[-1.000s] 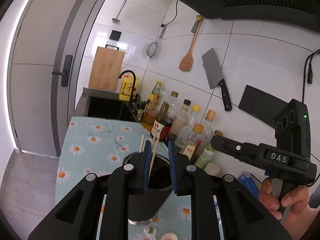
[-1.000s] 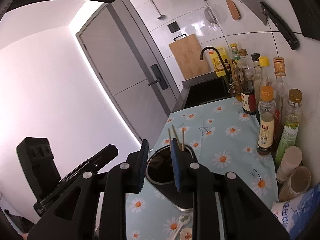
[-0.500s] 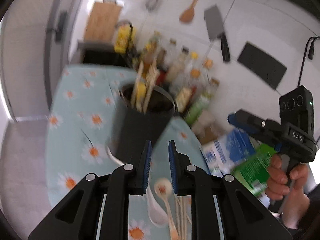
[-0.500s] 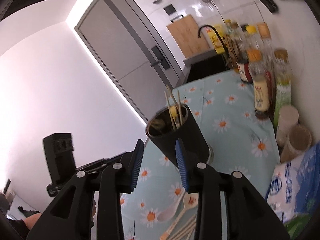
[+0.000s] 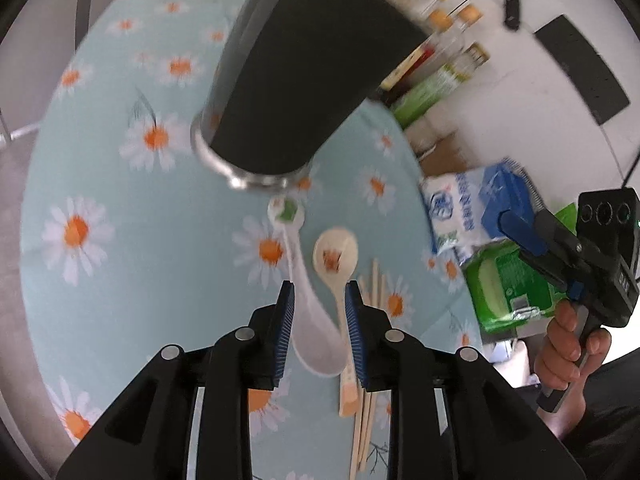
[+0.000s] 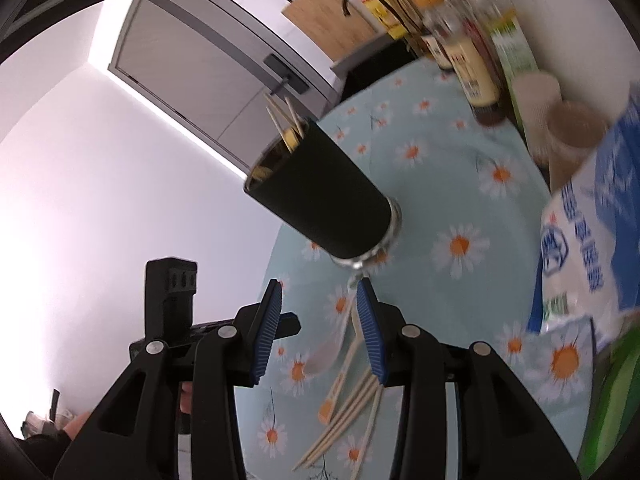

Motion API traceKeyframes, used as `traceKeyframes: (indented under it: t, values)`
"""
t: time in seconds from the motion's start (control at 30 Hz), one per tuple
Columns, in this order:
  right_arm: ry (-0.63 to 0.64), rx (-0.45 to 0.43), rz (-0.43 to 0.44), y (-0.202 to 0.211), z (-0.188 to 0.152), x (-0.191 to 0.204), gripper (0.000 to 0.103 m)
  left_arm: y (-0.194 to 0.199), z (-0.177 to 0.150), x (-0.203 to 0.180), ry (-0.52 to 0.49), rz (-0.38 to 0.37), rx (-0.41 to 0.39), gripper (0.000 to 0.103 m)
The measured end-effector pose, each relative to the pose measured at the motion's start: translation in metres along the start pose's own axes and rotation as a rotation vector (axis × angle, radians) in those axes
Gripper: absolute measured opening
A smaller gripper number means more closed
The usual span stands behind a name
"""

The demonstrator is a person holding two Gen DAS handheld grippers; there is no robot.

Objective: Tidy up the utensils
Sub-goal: 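Withdraw both tools from the holder toward the remaining spoons on the table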

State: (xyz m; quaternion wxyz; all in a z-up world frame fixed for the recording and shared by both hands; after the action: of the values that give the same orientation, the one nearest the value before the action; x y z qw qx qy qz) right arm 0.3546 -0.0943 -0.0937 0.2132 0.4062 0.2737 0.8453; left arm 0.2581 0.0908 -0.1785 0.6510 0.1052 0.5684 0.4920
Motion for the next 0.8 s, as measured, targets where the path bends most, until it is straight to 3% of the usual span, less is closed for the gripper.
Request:
traceKeyframes:
  t: [0.3,0.57,0.67,0.73,0.8]
  values:
    - [-0.036,0.037,-0.009,-0.005,-0.017,-0.014,0.041,-0.031,-0.013,0.014,0.072,-0.015,0.215,0.025]
    - [-0.050,0.045,0.003,0.000,-0.026,-0.021,0.041,-0.038,-0.008,0.017,0.082,-0.007,0.281,0.025]
    - [-0.061,0.051,-0.001,0.000,-0.028,-0.024,0.041,-0.043,-0.005,0.013,0.051,0.032,0.307,0.021]
    - [-0.068,0.059,-0.004,-0.001,-0.029,-0.027,0.041,-0.044,-0.004,0.015,0.024,0.086,0.322,0.008]
    - [-0.072,0.066,-0.002,-0.002,-0.030,-0.029,0.041,-0.044,-0.003,0.017,0.024,0.099,0.333,0.004]
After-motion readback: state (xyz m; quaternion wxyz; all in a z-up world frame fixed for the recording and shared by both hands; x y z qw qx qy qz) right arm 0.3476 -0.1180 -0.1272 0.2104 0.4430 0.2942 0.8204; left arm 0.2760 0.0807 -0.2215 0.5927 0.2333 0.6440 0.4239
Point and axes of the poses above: each gripper's, at about its wrist camera, not at the fingertips, and y roughly against the way its jaws point, x to its left, z to its top, the point moved 6 cm from there along -y, roughly the way its jaws point, and after that the axes turned 9 degrees about -z, right-handed, at the moved point
